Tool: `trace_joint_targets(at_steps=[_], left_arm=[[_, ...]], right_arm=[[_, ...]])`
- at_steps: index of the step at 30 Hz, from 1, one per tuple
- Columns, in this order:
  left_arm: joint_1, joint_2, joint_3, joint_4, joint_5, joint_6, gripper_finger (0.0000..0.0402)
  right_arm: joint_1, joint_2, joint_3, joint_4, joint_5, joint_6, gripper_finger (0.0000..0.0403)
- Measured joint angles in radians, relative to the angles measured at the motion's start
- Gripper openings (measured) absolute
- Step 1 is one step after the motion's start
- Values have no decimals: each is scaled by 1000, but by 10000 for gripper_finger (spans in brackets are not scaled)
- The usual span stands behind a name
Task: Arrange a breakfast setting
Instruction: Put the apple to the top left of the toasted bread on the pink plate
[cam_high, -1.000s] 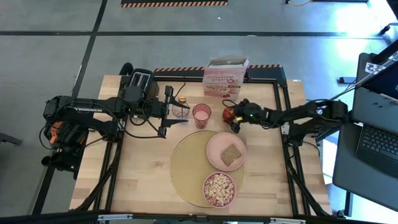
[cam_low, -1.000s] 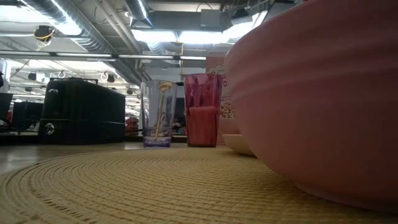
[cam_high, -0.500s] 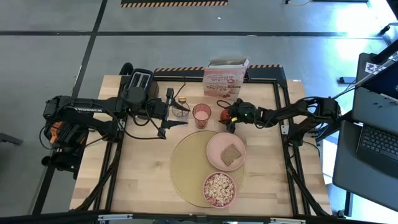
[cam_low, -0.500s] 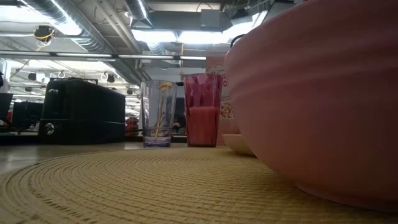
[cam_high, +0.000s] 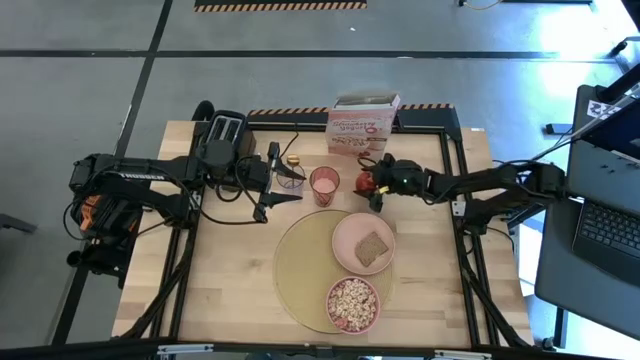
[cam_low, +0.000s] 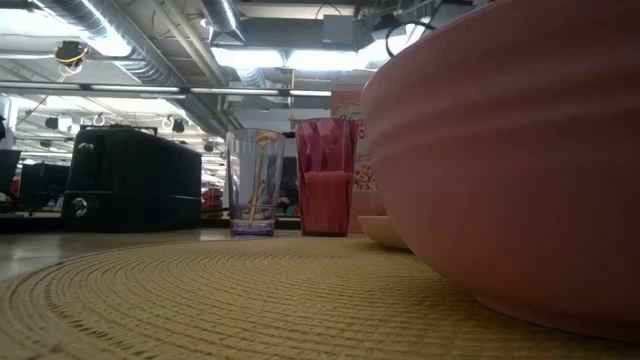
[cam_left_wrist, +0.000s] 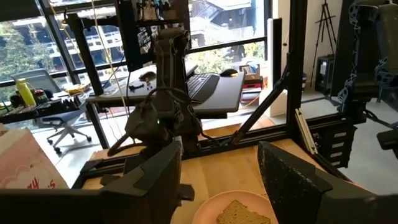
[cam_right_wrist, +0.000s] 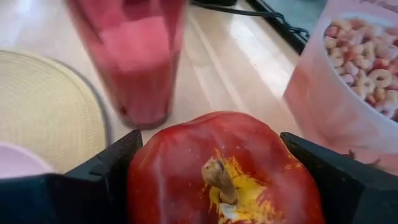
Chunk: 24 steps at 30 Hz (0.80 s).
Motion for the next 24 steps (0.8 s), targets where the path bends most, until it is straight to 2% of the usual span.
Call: trace_joint_targets(at_steps=[4,11,16,24], left_arm=[[0,0,0,0,0,0,204],[0,0,0,3,0,0,204],[0,0,0,15,0,0,204],[0,0,0,19,0,0,204]], right_arm=[[74,-61,0,-68,-9,-12,321],[248,-105,0,-29,32,55,322],[322,-73,16,-33,55,89,322],[349,30,64,-30,54,109,323]])
